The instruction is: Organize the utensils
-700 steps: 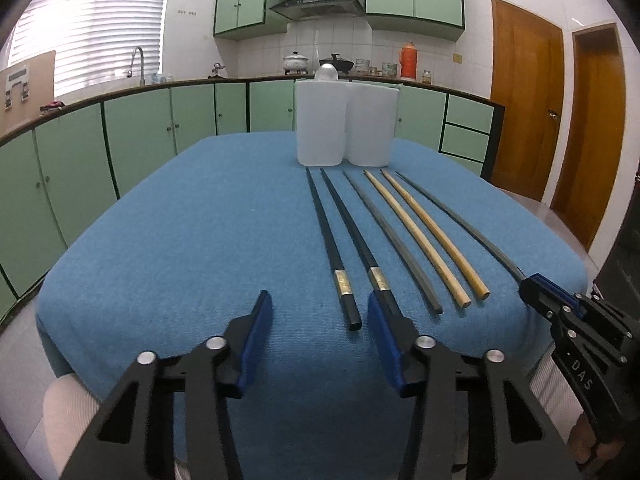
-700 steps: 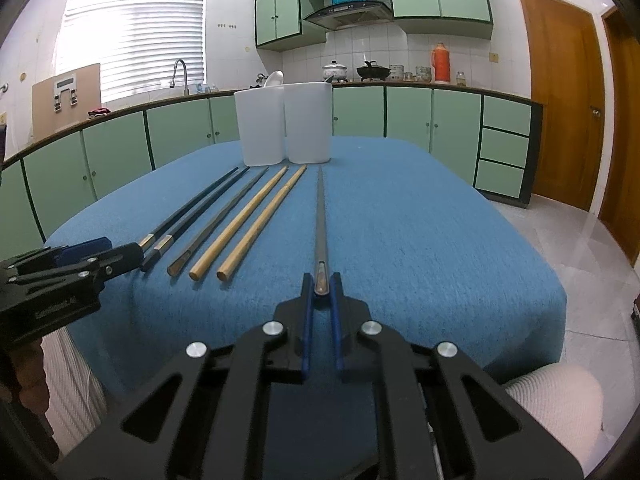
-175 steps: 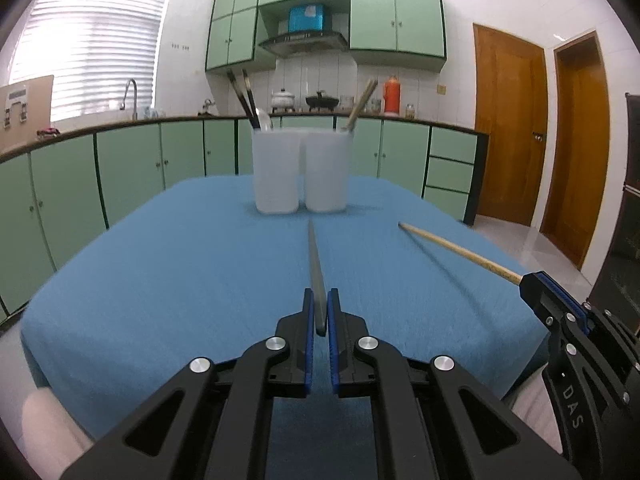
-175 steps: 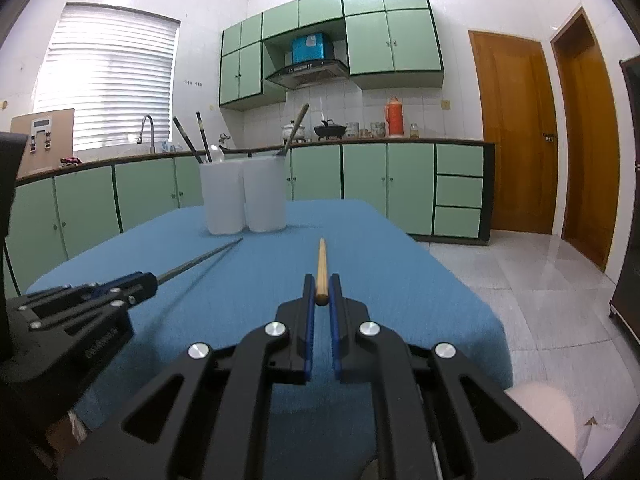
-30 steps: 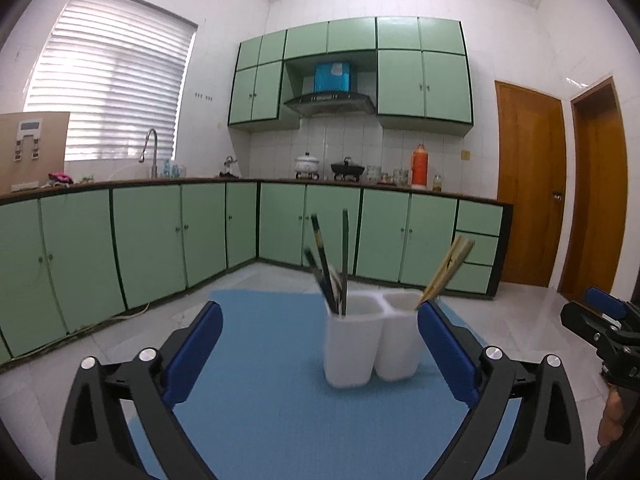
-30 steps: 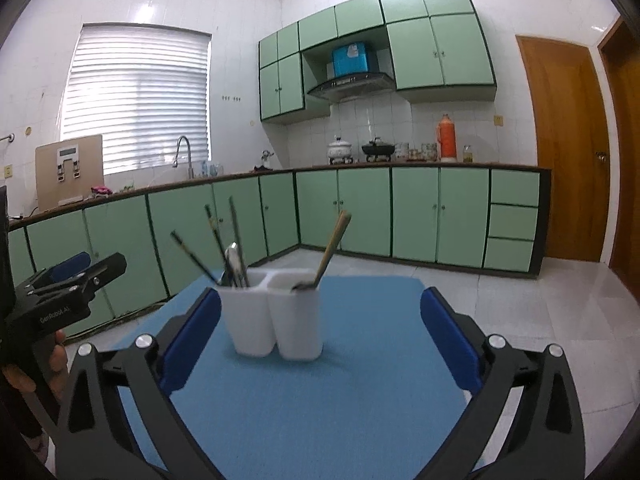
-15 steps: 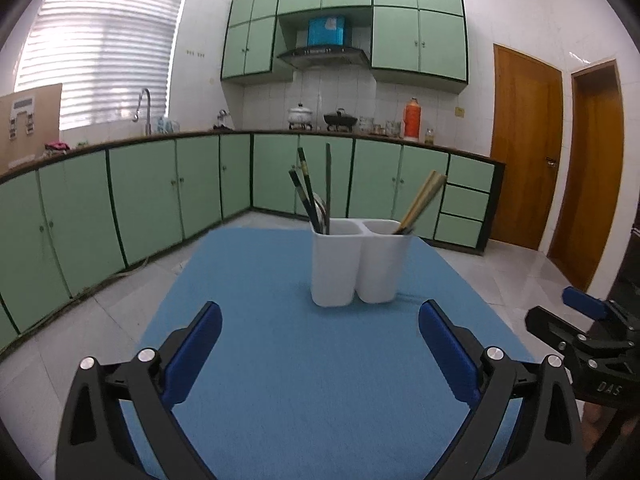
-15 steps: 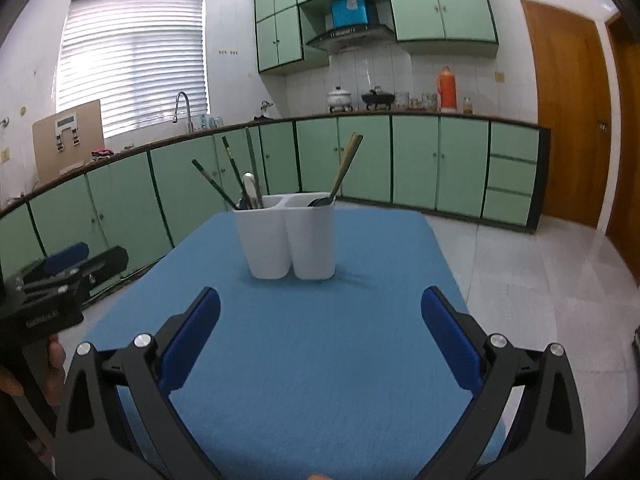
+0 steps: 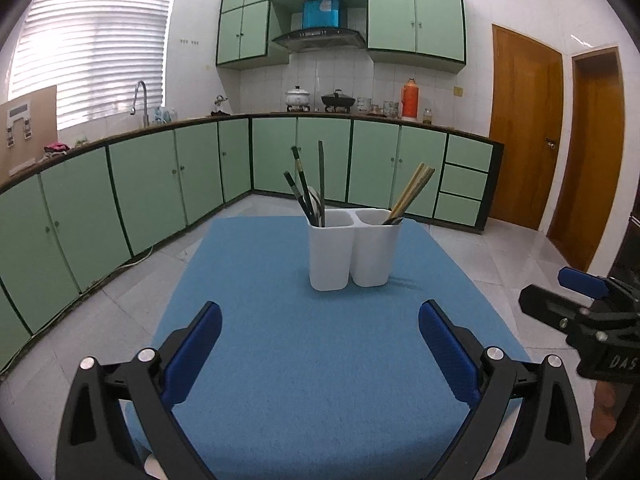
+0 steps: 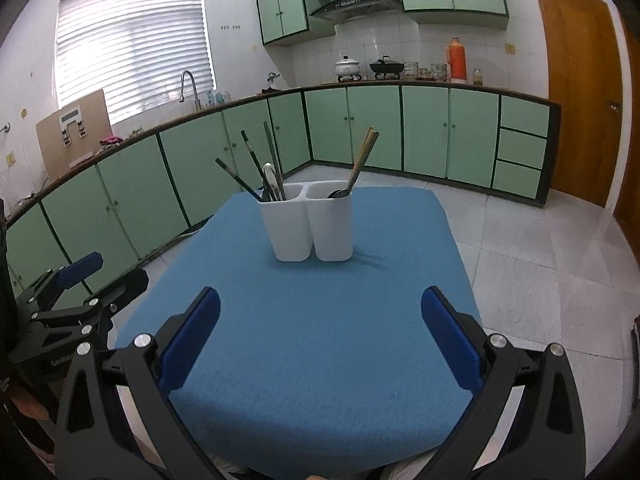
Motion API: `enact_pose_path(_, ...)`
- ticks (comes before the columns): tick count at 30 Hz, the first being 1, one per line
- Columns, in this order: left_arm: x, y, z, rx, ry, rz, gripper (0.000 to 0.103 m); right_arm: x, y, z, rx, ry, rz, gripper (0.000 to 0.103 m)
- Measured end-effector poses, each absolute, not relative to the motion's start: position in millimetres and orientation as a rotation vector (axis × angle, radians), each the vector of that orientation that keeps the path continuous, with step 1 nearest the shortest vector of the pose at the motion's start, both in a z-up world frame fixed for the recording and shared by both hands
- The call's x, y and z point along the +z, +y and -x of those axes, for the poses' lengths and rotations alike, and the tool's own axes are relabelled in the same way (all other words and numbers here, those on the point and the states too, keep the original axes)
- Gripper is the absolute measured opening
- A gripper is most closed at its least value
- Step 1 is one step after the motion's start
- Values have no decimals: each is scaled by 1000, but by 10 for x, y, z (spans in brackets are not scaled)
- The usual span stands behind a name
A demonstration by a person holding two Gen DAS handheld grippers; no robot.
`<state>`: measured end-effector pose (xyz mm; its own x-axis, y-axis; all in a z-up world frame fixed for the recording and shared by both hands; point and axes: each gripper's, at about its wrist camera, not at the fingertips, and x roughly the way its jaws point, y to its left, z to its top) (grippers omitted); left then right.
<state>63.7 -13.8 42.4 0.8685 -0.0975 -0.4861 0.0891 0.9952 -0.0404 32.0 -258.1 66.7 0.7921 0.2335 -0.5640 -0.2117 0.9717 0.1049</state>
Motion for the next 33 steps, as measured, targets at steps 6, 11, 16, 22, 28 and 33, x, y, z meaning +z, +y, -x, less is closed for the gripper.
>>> enact_pose_path(6,442,-155,-670,-103,511,14,97,654,-2568,-398,248,625,-36,98)
enact_pose_path(11,455,-167,-689,-106,512,16,97,652,-2563,-442,247,629,-30,98)
enact_pose_path(16,457,-175,-688,-101,510,18,97,656,-2572,-451,250,625,-27,98)
enact_pose_path(22,473,-182,-678,-101,507,16,97,669,-2603,-443,250,620,-24,98)
enact_pose_path(28,482,-179,-673,-99,505,17,97,667,-2616,-437,250,619,-23,98)
enact_pose_path(33,486,-161,-661,-98,505,19,97,679,-2624,-436,253,619,-22,98)
